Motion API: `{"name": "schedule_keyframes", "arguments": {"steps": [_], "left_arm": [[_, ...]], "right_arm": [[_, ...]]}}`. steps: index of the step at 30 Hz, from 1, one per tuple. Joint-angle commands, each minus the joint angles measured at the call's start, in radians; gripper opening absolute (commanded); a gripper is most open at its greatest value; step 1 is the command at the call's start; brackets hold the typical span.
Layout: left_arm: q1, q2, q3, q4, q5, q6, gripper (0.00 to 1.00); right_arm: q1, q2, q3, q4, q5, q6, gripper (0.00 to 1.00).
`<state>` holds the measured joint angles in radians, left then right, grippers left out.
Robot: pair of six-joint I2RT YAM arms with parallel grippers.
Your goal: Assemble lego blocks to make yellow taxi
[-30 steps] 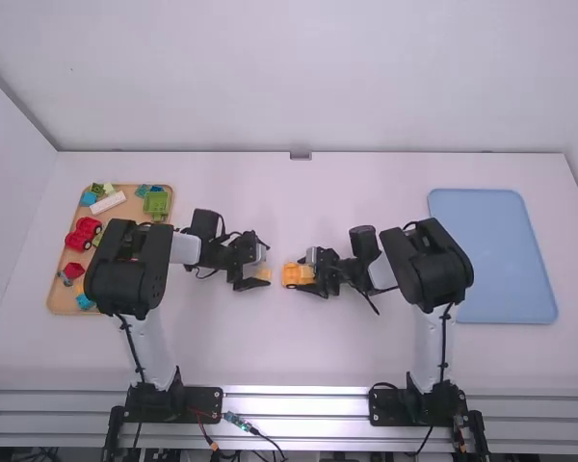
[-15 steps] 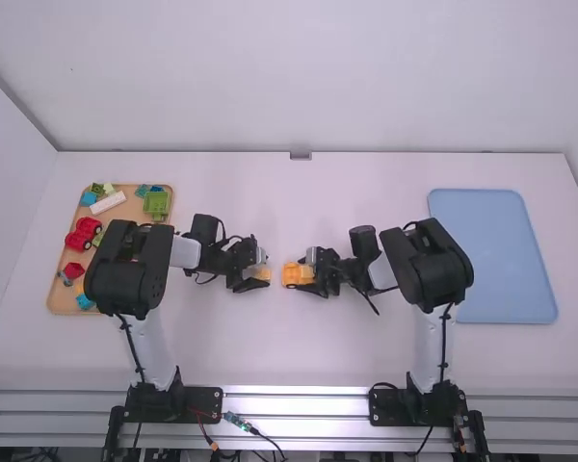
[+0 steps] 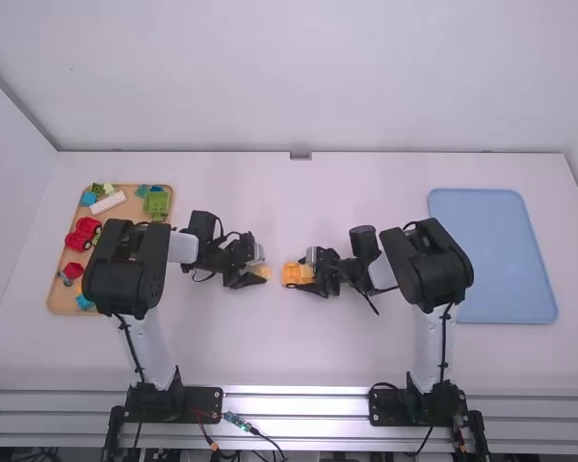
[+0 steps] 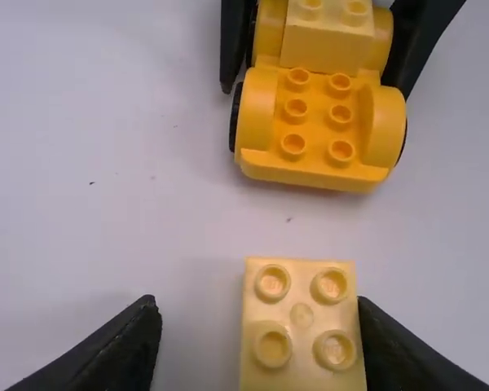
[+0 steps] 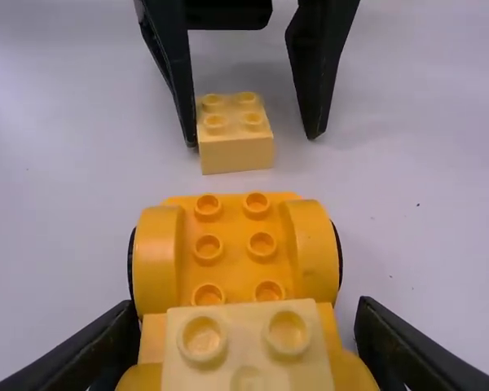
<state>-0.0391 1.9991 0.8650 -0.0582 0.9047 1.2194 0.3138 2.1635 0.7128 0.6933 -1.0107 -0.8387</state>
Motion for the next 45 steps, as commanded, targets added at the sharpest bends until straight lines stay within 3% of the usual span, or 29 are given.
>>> {"name": "schedule_keyframes", "arguments": {"steps": [1,6,12,17,20,21,22,37,45], "left_arm": [[0.006,0.01,-0.003,-0.005,0.002,0.016,0.56],[0.005,0.01,-0.013,-0.006,0.001,0.028,0.48],[0.005,0.01,-0.011,-0.005,0.002,0.027,0.3],[0.005,0.01,-0.012,-0.005,0.003,0.028,0.3],[0.005,0.01,-0.008,0.0,0.003,0.027,0.19],[0.005,0.01,-0.002,-0.005,0.007,0.023,0.08],[0.005,0.01,0.003,-0.01,0.01,0.018,0.07],[-0.056,0.002,0.163,-0.208,0.002,-0.068,0.02],[-0.09,-0.106,0.086,-0.167,0.003,-0.059,0.02]], "right_arm": [[0.0,0.013,-0.006,-0.002,-0.006,0.005,0.68],[-0.001,0.013,-0.006,-0.001,-0.006,0.005,0.68],[-0.001,0.012,-0.006,-0.001,-0.007,0.005,0.68],[-0.001,0.012,-0.006,0.0,-0.006,0.005,0.69],[0.0,0.013,-0.006,0.002,-0.007,0.005,0.68],[0.0,0.013,-0.006,0.002,-0.01,0.005,0.68],[0.0,0.012,-0.006,0.002,-0.012,0.005,0.68],[0.0,0.012,-0.006,0.003,-0.01,0.004,0.69],[0.0,0.013,-0.005,0.003,-0.01,-0.003,0.76]]}}
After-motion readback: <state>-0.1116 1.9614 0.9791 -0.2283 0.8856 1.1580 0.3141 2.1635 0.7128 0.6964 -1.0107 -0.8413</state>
